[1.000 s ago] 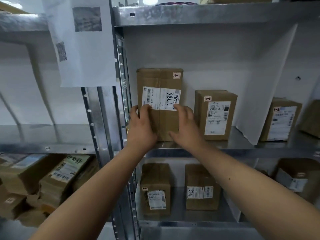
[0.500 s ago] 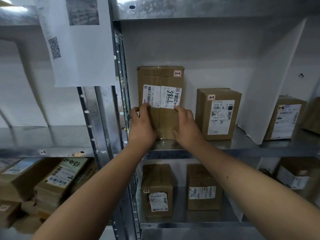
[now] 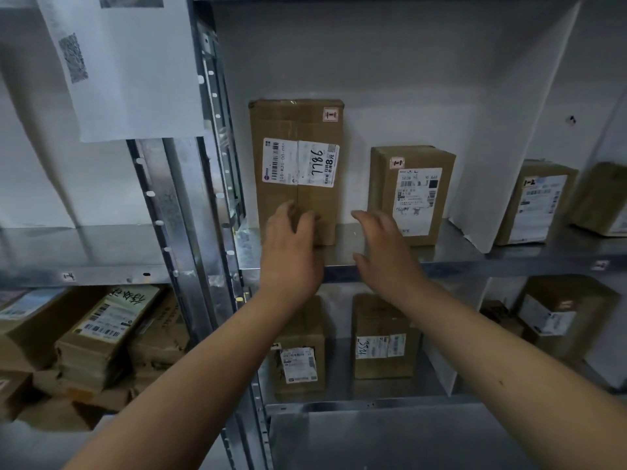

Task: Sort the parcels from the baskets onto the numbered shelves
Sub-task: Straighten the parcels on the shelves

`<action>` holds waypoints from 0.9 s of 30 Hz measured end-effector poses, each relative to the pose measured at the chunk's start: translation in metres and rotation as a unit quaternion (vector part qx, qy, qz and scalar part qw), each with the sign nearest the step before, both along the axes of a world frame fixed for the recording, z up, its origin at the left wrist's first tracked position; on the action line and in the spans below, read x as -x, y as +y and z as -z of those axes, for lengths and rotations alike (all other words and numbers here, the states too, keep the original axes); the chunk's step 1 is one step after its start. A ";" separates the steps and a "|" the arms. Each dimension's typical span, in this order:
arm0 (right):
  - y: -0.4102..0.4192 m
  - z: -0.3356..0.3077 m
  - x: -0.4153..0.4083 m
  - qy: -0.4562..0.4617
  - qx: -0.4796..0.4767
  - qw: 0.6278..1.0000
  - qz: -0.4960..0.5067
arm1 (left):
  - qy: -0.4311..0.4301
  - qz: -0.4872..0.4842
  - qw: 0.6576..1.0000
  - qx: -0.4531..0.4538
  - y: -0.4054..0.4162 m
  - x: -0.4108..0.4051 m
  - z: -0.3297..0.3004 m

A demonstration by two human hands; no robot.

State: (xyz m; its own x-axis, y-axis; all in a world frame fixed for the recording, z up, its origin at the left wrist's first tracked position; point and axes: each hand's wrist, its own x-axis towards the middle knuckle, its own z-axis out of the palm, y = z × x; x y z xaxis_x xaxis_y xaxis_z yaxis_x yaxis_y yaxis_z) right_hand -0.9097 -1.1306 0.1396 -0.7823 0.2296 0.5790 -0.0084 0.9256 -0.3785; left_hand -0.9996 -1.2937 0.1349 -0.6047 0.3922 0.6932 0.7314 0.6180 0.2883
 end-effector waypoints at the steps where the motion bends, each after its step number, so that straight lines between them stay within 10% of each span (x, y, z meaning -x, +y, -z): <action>1: 0.007 0.000 -0.008 0.006 -0.024 1.000 0.008 | 0.006 0.013 1.000 0.004 0.006 -0.006 -0.002; 27: 0.157 -0.013 -0.003 -0.011 -0.034 0.999 0.028 | -0.077 0.026 0.997 -0.010 0.156 -0.027 -0.024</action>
State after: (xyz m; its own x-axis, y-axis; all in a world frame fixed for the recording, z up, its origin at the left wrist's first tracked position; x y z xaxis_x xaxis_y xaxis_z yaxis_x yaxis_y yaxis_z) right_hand -0.9064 -0.9732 0.1523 -0.7821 0.2348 0.5772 0.0524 0.9478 -0.3145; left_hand -0.9722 -1.1377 0.1591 -0.6831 0.4131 0.6022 0.7090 0.5730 0.4112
